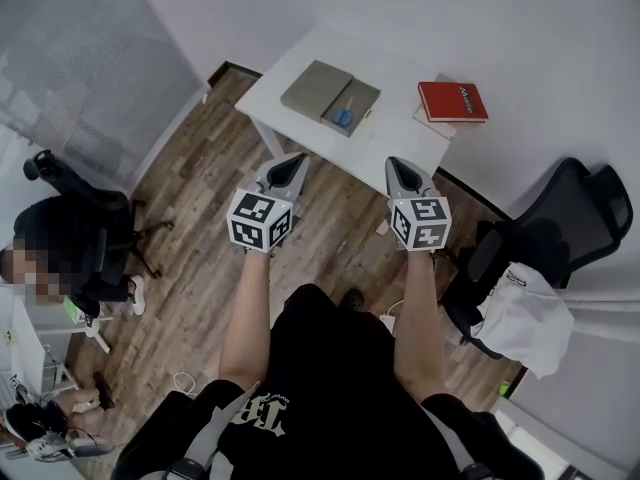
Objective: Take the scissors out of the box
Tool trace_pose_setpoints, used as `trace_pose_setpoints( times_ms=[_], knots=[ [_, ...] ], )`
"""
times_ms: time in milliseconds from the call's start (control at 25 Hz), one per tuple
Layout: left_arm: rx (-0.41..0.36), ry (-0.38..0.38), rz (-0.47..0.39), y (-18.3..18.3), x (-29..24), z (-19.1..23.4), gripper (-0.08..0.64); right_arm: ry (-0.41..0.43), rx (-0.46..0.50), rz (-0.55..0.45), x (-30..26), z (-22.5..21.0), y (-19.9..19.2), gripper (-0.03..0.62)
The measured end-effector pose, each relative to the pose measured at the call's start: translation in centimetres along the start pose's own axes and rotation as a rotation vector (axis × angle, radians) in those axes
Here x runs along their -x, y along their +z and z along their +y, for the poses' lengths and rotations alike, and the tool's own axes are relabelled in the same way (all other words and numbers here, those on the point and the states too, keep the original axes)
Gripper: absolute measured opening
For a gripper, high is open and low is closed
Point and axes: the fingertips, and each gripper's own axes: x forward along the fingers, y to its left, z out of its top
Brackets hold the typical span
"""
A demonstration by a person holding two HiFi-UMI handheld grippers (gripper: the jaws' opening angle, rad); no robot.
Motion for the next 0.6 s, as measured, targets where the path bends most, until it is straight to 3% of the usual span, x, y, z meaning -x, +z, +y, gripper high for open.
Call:
trace_pose_setpoints(
  times_ms=[320,600],
  knots=[
    [0.022,0.031,0.012,-0.2,-1.4,3.1,-0.002,0.025,-0.006,0.014,-3.6,-0.4,0.5,0.002],
    [0.03,0.003,0.0,0.4,-6.0,6.1,-0.002,0.002,-0.005,0.022,-7.6,-2.9,1.4,0.002]
  ],
)
